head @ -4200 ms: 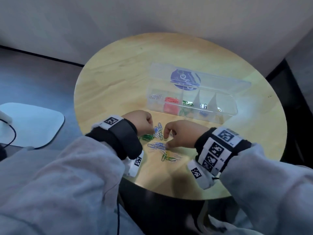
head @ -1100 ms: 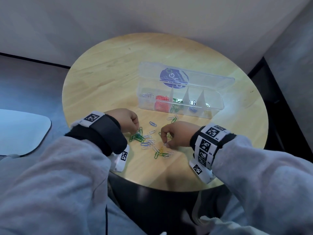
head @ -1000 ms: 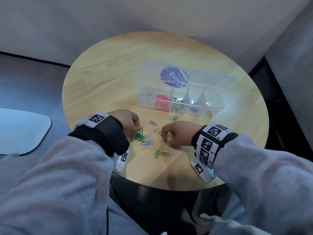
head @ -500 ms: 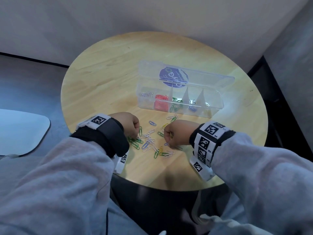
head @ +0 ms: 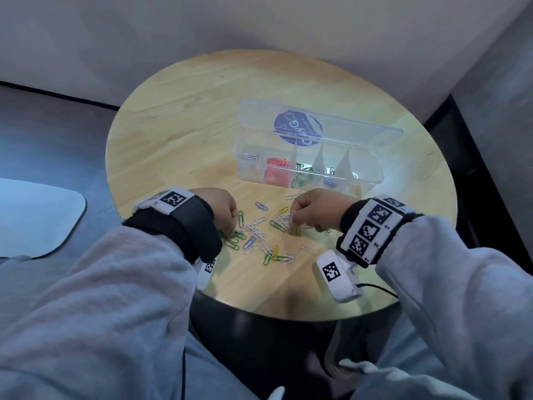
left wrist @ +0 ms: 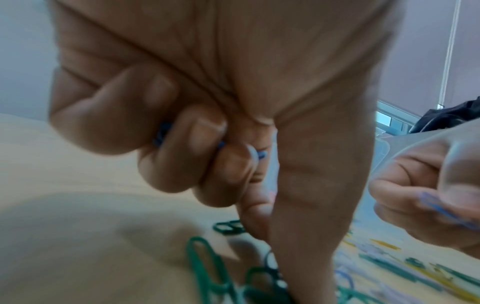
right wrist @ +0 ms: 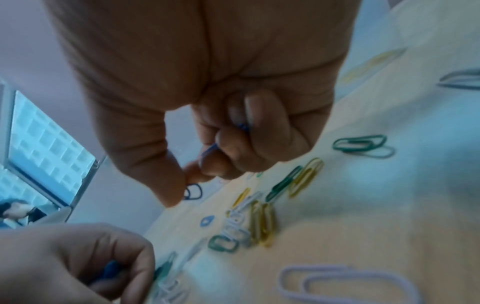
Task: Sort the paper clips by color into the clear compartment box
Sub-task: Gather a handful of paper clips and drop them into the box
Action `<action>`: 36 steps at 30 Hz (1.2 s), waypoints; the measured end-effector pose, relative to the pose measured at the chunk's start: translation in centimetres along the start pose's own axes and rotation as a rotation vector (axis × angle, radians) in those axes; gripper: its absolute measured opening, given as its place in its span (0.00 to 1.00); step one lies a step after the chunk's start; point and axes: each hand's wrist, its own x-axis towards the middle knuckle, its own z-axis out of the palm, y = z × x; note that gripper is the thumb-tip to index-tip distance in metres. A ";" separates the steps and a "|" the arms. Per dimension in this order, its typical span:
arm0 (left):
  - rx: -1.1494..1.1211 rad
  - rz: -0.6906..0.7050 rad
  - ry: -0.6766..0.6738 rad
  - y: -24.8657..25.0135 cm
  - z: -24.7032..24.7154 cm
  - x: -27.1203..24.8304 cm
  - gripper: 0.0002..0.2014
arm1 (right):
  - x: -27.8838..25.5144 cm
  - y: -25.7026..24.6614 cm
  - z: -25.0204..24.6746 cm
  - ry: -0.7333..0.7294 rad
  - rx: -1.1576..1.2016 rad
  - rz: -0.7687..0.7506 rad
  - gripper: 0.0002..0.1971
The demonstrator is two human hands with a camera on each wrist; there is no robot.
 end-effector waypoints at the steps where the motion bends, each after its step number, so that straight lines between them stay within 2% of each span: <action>1: -0.012 0.001 -0.007 -0.1 0.0 0.0 0.09 | 0.1 -0.1 -0.1 0.016 0.053 -0.005 0.10; 8: -0.090 -0.001 0.008 -0.4 -0.3 -0.4 0.05 | 0.9 0.0 0.3 0.083 0.384 0.009 0.15; 12: -0.221 -0.004 0.026 -0.4 -1.1 -0.7 0.09 | 1.3 -0.2 0.4 0.051 0.599 0.026 0.12; 16: -0.450 0.018 0.027 -0.1 -2.3 -1.4 0.09 | 1.4 -1.0 0.8 -0.019 0.632 0.091 0.14; 21: -0.813 0.047 0.042 -0.1 -2.5 -1.6 0.14 | 1.9 -2.1 1.2 0.021 0.687 0.154 0.14; 23: -0.902 0.059 0.054 -0.2 -2.7 -1.7 0.15 | 2.3 -2.7 1.2 0.020 0.617 0.163 0.12; 26: -1.040 0.040 0.050 -0.2 -3.1 -1.7 0.14 | 3.0 -3.3 1.2 0.042 0.267 0.062 0.07; 29: -1.085 0.023 0.030 -0.3 -3.4 -1.6 0.17 | 3.1 -4.0 1.4 0.083 -0.033 -0.024 0.02; 34: -1.047 -0.038 -0.049 0.1 -2.9 -1.4 0.14 | 3.5 -4.5 1.9 0.133 -0.228 -0.049 0.09; 36: -0.875 -0.066 -0.048 0.8 -2.7 -1.4 0.13 | 3.7 -4.6 1.8 0.129 -0.309 -0.066 0.07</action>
